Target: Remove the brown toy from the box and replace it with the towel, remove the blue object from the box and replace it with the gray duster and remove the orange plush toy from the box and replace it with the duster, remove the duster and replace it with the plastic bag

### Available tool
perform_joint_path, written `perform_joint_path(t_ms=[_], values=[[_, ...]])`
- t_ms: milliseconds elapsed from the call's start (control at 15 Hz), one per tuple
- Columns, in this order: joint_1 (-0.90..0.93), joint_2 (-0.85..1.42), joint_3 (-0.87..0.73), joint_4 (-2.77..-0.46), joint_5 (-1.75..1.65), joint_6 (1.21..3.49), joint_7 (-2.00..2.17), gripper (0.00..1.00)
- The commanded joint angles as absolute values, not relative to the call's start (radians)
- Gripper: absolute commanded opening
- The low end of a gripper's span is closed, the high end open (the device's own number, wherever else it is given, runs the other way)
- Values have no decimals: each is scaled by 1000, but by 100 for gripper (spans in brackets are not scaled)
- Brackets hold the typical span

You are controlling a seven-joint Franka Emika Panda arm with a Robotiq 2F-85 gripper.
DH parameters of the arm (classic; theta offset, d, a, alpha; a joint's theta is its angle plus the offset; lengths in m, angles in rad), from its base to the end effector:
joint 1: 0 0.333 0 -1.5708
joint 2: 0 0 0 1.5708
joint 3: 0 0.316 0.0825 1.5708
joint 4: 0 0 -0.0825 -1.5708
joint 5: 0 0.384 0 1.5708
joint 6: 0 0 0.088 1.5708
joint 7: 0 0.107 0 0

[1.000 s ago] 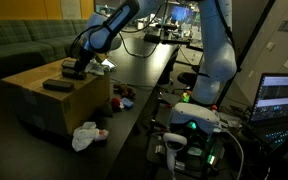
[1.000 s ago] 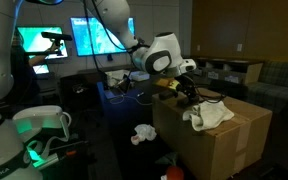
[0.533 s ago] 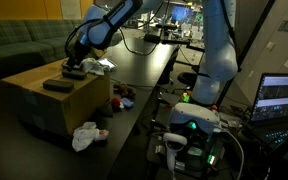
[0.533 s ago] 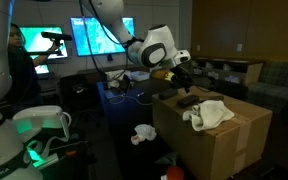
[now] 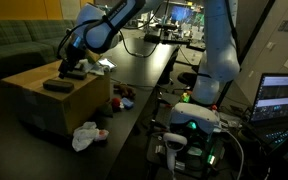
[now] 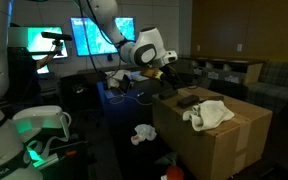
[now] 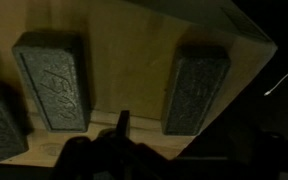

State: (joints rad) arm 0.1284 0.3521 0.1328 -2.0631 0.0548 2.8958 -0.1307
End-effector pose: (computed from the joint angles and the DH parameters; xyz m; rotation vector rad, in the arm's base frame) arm 0.6111 0.1555 0.3163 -2.9179 -0.4749 -0.7192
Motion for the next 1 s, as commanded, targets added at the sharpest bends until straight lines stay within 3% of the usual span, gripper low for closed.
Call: perform_joint_path(t_ms=[0,933], values=[[147,346,146,-2082,28,2922,-99,100],[144,421,188,-2077,25,2959,-139,100]])
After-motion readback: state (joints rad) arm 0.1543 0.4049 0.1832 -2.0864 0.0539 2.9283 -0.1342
